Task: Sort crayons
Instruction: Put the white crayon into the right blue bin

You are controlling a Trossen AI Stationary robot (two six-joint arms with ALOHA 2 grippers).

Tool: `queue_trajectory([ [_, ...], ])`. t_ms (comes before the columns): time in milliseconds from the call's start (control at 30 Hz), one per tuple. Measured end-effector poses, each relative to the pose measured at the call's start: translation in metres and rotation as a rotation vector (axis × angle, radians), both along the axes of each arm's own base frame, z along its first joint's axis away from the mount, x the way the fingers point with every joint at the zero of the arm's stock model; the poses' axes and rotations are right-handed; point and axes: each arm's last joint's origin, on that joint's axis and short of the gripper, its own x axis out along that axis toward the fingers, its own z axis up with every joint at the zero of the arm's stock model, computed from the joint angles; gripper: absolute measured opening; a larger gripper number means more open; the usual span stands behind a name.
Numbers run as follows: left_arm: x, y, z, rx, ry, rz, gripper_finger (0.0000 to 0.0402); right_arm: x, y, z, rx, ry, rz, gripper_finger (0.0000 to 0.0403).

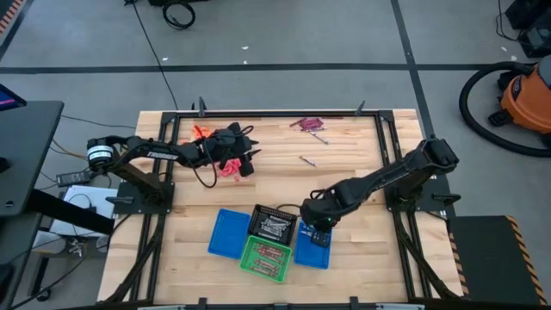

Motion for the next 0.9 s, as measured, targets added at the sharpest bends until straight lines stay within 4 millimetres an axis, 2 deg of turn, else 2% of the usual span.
queue_trajectory([
  [400, 0.000, 0.000, 0.000, 0.001, -0.001, 0.000, 0.0141, -0.011, 0.004, -0.023, 0.010, 0.047, -0.006, 0.0063],
  [600, 0.000, 0.000, 0.000, 0.001, -0.001, 0.000, 0.0141, -0.010, -0.001, -0.022, 0.058, 0.065, -0.004, 0.0089],
  [700, 0.000, 0.000, 0.000, 0.002, 0.000, -0.001, 0.0141, -0.009, -0.007, -0.013, 0.057, 0.111, -0.017, 0.0091],
  [900, 0.000, 0.000, 0.000, 0.004, 0.000, -0.001, 0.0141, -0.003, -0.025, -0.003, -0.158, 0.058, 0.038, 0.0083],
])
